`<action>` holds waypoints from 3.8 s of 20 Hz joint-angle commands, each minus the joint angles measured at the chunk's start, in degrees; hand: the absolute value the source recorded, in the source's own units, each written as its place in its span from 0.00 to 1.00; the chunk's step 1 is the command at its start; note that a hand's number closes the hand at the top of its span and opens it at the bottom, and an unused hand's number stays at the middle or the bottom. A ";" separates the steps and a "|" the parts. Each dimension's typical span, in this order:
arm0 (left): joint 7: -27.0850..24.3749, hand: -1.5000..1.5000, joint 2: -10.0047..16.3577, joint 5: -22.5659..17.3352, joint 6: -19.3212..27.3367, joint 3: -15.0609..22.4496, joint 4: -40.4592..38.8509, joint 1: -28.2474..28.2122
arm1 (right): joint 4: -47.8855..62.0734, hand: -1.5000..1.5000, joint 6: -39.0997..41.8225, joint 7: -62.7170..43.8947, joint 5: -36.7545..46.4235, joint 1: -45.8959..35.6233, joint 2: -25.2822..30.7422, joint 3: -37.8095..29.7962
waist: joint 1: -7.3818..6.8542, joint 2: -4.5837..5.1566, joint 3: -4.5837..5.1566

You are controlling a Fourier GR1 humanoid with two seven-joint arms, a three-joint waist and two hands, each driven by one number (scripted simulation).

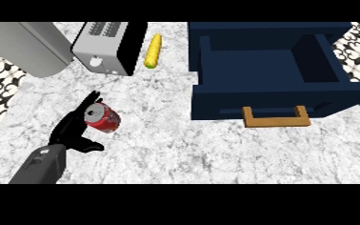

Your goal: Pick up the can, place it into the drawer and close the drawer

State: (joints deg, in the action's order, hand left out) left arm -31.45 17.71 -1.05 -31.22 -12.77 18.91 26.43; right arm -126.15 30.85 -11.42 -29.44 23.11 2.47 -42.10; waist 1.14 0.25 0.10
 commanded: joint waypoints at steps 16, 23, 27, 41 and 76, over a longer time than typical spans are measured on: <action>3.23 1.00 -2.88 -3.82 -11.81 -0.64 0.65 4.95 | -4.17 0.00 -1.12 -2.11 -2.49 3.42 -2.38 0.78 | -0.61 -0.40 -0.10; 7.51 1.00 -7.42 -9.66 -3.50 -3.95 8.67 5.29 | -3.20 0.00 -0.69 -2.01 -0.90 3.42 -2.43 0.55 | -1.57 -0.71 -0.19; 4.61 1.00 -12.39 -11.75 14.07 -8.54 9.91 5.20 | -4.11 0.00 -2.38 -2.33 -1.02 1.53 -2.45 0.27 | -2.64 -0.76 -0.23; 28.05 1.00 -17.68 -16.04 35.46 8.18 51.84 -0.17 | -4.85 0.00 -3.21 -4.83 -6.49 3.85 0.00 -1.91 | -1.45 -0.81 -0.17; 37.53 1.00 -17.71 -19.23 61.35 18.58 32.38 40.84 | -4.06 0.00 -3.18 -1.03 -0.53 3.07 -2.37 3.19 | 0.63 -0.05 -0.14</action>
State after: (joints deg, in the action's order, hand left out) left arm 7.36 0.01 -19.00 30.56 7.16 57.02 62.63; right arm -131.08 25.85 -15.17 -31.67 24.42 1.55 -39.12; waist 1.48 0.15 -0.01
